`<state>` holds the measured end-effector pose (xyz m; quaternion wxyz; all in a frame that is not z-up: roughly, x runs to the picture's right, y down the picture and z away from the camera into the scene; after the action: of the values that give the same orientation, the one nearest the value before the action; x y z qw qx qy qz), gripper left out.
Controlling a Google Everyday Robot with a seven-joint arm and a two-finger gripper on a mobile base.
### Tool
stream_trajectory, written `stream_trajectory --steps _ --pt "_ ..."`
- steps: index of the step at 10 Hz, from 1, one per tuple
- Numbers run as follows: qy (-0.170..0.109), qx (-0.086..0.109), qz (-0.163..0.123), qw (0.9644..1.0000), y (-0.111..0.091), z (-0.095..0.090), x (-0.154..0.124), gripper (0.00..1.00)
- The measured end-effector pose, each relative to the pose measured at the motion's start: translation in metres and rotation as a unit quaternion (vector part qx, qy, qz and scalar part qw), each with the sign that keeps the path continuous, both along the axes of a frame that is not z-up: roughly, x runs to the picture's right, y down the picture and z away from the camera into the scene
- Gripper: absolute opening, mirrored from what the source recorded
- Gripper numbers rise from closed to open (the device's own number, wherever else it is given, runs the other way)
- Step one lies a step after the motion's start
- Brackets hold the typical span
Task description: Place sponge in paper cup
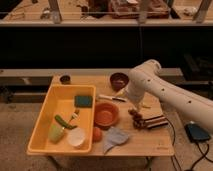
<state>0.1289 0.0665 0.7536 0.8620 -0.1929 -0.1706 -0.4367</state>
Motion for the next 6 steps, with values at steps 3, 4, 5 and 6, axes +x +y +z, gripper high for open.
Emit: stream_trajectory --steps 3,4,5,6 --pt "0.000 0.001 -0.001 1.0000 0.000 0.000 0.000 0.75" --pt "0.001 0.002 -0.002 1.0000 -0.001 0.000 0.001 0.75" --pt "0.002 0.005 0.002 1.0000 -0.002 -0.001 0.000 0.75" --pt "-0.002 0.018 0.017 0.9997 -0.016 -0.002 -0.008 0.75"
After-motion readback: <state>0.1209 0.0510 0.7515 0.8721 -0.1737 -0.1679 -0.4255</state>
